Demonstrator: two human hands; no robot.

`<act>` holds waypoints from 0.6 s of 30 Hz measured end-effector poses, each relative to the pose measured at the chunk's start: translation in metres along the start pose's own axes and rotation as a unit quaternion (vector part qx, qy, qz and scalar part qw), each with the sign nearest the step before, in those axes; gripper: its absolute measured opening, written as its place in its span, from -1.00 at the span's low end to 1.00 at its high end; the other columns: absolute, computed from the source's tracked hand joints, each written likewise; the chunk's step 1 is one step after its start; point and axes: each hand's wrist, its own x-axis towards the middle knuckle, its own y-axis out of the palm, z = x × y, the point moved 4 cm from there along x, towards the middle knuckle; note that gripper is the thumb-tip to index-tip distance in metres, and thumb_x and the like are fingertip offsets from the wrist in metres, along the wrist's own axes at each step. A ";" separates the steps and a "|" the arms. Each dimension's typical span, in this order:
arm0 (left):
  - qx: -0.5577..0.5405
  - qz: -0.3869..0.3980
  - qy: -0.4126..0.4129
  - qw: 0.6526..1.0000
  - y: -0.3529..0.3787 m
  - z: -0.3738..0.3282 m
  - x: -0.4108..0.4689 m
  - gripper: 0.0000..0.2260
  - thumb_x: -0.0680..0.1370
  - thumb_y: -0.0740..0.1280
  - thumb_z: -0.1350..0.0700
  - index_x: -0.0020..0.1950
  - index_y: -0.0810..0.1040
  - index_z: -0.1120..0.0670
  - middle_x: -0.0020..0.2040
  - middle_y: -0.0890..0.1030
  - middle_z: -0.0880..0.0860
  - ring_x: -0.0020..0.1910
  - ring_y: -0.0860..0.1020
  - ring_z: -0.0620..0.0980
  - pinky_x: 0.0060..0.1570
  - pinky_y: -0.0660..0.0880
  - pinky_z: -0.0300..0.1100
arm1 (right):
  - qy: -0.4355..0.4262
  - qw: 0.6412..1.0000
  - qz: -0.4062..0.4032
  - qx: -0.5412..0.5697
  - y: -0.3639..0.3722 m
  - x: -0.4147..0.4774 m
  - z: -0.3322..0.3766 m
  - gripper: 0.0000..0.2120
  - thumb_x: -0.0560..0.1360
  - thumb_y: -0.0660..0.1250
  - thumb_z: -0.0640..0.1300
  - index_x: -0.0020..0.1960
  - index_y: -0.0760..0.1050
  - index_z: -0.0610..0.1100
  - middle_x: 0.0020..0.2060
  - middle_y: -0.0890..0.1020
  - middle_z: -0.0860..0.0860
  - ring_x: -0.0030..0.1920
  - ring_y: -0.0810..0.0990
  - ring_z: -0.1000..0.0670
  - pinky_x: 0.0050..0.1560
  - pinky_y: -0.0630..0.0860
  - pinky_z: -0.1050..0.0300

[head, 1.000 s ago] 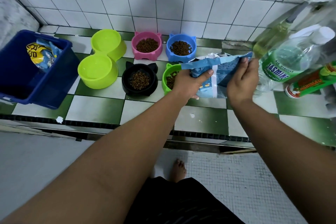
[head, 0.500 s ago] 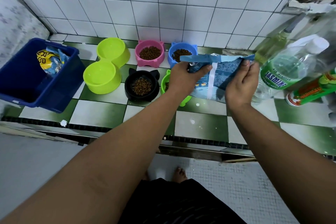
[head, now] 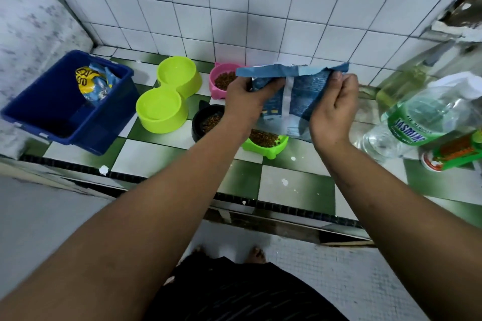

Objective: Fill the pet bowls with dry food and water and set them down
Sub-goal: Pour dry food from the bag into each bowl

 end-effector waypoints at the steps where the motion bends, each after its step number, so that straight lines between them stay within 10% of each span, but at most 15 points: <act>1: -0.026 -0.006 -0.008 1.000 -0.012 -0.006 0.002 -0.67 0.44 0.59 0.18 0.16 0.65 0.19 0.07 0.74 0.13 0.06 0.71 0.16 0.14 0.63 0.22 | -0.007 1.000 0.014 0.004 0.012 -0.002 0.008 -0.77 0.70 0.07 -0.10 -0.11 0.27 -0.15 -0.31 0.33 0.13 -0.33 0.30 0.25 -0.27 0.29 0.25; 10: -0.153 -0.039 -0.007 0.987 -0.152 -0.086 0.029 -0.84 0.50 0.48 0.34 0.02 0.62 0.16 -0.11 0.75 0.10 -0.14 0.72 0.08 -0.18 0.66 -0.04 | -0.069 0.994 0.074 0.051 0.150 -0.027 0.093 -0.78 0.70 0.10 -0.12 -0.11 0.30 -0.16 -0.30 0.35 0.16 -0.30 0.34 0.26 -0.24 0.28 0.34; 14: -0.144 -0.044 0.022 0.988 -0.231 -0.122 0.051 -0.85 0.50 0.50 0.32 0.04 0.66 0.20 0.05 0.73 0.22 0.04 0.71 0.21 0.13 0.63 0.21 | -0.069 0.992 0.077 0.073 0.222 -0.049 0.131 -0.77 0.69 0.12 -0.12 -0.13 0.30 -0.16 -0.32 0.33 0.15 -0.32 0.32 0.25 -0.25 0.26 0.34; 18: -0.104 -0.048 0.031 0.993 -0.311 -0.158 0.075 -0.88 0.51 0.49 0.31 0.04 0.66 0.22 0.01 0.74 0.22 -0.01 0.72 0.19 0.01 0.67 0.10 | -0.081 0.988 0.090 0.093 0.293 -0.074 0.163 -0.75 0.68 0.15 -0.13 -0.16 0.29 -0.16 -0.33 0.32 0.14 -0.32 0.28 0.23 -0.25 0.26 0.33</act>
